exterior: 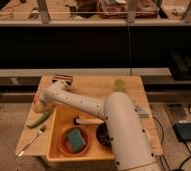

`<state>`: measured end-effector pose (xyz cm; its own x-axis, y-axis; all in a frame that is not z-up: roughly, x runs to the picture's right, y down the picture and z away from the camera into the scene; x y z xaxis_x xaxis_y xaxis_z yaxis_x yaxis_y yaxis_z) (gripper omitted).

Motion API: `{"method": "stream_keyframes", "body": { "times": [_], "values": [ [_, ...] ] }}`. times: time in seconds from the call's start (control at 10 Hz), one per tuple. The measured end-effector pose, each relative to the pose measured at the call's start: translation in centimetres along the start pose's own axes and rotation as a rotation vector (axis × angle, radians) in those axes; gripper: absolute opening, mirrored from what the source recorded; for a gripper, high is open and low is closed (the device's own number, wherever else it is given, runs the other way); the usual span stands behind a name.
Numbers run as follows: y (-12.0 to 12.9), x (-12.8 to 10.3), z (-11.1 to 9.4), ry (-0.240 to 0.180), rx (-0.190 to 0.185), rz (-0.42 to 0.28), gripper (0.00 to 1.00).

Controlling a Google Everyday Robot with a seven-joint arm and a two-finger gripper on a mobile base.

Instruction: Place apple in plastic cup

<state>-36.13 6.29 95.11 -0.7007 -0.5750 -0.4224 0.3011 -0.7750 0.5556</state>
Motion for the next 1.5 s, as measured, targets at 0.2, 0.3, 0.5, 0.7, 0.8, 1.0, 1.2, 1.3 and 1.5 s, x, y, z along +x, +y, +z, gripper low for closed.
{"method": "stream_keyframes", "body": {
  "times": [0.2, 0.3, 0.5, 0.7, 0.8, 1.0, 1.2, 1.3, 1.5],
  "values": [
    [-0.1, 0.0, 0.2, -0.004, 0.006, -0.002, 0.49],
    [-0.1, 0.1, 0.1, -0.005, 0.007, -0.004, 0.49],
    [0.0, 0.2, -0.6, 0.001, 0.003, -0.010, 0.49],
    [0.2, 0.9, -3.2, 0.027, -0.013, -0.015, 0.49],
    [0.1, 1.3, -5.0, 0.042, -0.019, -0.018, 0.49],
    [-1.1, 1.9, -9.0, 0.074, -0.032, -0.037, 0.49],
    [-3.8, 2.0, -11.9, 0.105, -0.020, -0.066, 0.49],
    [-6.1, 2.0, -13.4, 0.130, 0.004, -0.083, 0.49],
    [-9.1, 1.9, -15.8, 0.172, 0.037, -0.112, 0.49]
  ]
}}
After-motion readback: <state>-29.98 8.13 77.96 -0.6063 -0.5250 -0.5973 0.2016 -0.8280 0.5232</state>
